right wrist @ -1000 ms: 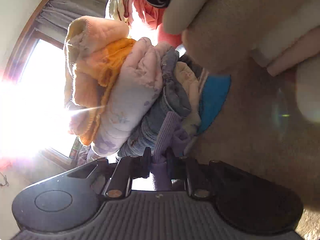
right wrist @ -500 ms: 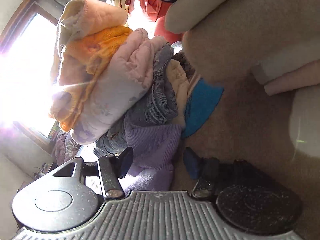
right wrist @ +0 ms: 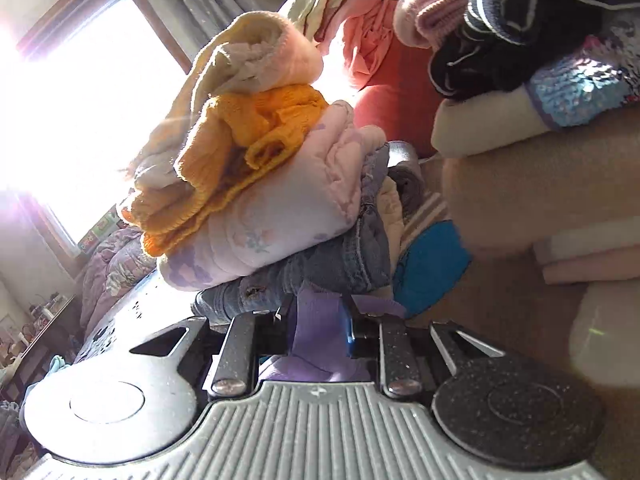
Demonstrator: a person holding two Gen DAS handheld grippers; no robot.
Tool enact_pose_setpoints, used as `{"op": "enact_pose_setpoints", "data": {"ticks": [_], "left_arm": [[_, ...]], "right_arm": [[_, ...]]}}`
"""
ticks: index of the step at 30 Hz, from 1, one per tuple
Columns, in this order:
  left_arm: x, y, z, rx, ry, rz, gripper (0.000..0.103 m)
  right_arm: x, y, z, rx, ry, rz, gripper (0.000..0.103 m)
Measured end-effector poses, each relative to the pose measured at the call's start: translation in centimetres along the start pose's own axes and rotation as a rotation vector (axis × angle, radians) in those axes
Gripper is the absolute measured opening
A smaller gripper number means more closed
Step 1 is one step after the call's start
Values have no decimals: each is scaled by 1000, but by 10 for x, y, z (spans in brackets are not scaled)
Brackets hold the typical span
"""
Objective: Fold clothes
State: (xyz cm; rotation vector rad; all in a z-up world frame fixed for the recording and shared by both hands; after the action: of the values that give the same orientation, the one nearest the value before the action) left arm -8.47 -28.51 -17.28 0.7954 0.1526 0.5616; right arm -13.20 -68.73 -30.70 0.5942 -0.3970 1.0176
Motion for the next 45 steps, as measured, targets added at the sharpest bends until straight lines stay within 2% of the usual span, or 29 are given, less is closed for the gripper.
{"op": "enact_pose_setpoints", "data": {"ticks": [3,5,7,8,10,11,16,19,25,29,34,38,40,43,45], "left_arm": [[-1,2,0,-3,2,-8,56],[-3,2,1,-5,2,-15,56],[-4,3,1,-8,2,-22,56],[-6,2,1,-3,2,-27,56],[-9,-1,0,10,2,-41,56],[-11,-2,-1,16,0,-49,56],[-19,-9,0,35,-7,-80,56],[-22,-13,3,37,-5,-94,56],[-13,-16,3,48,16,-82,57],[-14,-6,5,29,15,-89,57],[-28,13,8,-19,-36,-126,58],[-23,12,-15,19,-114,-88,61],[-4,5,-38,78,-126,-5,61],[46,1,-83,165,7,97,61],[61,7,-102,137,24,132,60]], "right_arm": [[6,-23,-7,55,14,-18,25],[9,-38,-5,83,-58,2,29],[12,-48,-5,107,-158,36,53],[9,-53,-6,120,-218,54,56],[1,-60,-5,119,-275,38,47],[-2,-64,-4,123,-290,42,46],[-8,-77,5,113,-390,78,45],[-14,-84,8,94,-420,70,43],[-20,-91,9,75,-461,80,42],[-18,-57,7,72,-404,64,47],[-18,-1,3,55,-289,5,55],[-28,15,-16,92,-264,-53,55],[-22,27,-25,85,-261,-56,55],[13,57,-52,145,-222,4,55],[46,76,-72,176,-151,49,55]]}}
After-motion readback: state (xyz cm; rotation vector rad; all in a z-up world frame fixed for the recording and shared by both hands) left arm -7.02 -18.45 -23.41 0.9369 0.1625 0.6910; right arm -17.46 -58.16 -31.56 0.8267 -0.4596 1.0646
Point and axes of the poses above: each gripper's, at about its wrist camera, not at the fingertips, and y roughly against the way its jaws point, x to its left, z to its top, the point moved 8 cm from there along -y, roughly the way its jaws point, and after that the axes turned 6 degrees about -x, right-handed, at the moved point
